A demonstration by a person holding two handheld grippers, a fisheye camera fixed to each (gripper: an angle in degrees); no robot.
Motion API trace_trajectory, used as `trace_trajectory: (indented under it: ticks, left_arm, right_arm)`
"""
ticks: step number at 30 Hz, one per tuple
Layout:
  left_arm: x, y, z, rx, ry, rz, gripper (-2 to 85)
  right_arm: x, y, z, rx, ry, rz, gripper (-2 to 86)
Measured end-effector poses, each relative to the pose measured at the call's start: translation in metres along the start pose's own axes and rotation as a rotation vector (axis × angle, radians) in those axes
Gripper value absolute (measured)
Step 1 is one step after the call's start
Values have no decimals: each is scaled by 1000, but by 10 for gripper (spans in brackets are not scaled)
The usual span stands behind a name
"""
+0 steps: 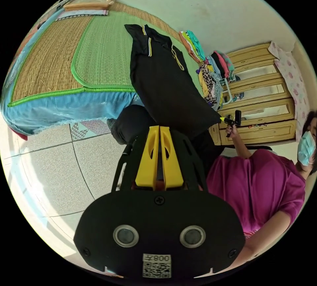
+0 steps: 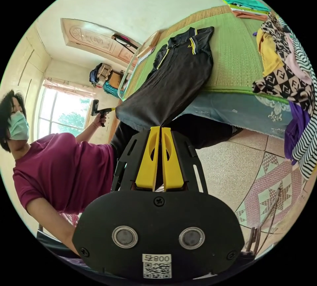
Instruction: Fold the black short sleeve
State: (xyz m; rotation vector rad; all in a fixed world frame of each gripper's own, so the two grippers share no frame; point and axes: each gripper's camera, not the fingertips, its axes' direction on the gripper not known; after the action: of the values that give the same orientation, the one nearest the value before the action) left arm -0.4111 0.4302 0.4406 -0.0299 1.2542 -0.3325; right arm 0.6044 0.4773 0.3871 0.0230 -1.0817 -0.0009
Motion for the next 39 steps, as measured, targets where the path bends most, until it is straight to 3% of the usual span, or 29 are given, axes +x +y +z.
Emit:
trace_trajectory:
  ticks: [4,13,27,39]
  left_arm:
    - [-25,31,16,-23,-30,-113,20]
    - [-18,74,19,64,219,-59,80]
    - [12,93,13,-46,10,9,21]
    - [15,156,-58,114,270,37,7]
  right_arm:
    - [14,8,4,3,-10,66,4]
    - [7,1,4,-9,18,82,3]
    - [5,14,16,11,-3,108,3]
    - [-27,49,2,104,-99,30,3]
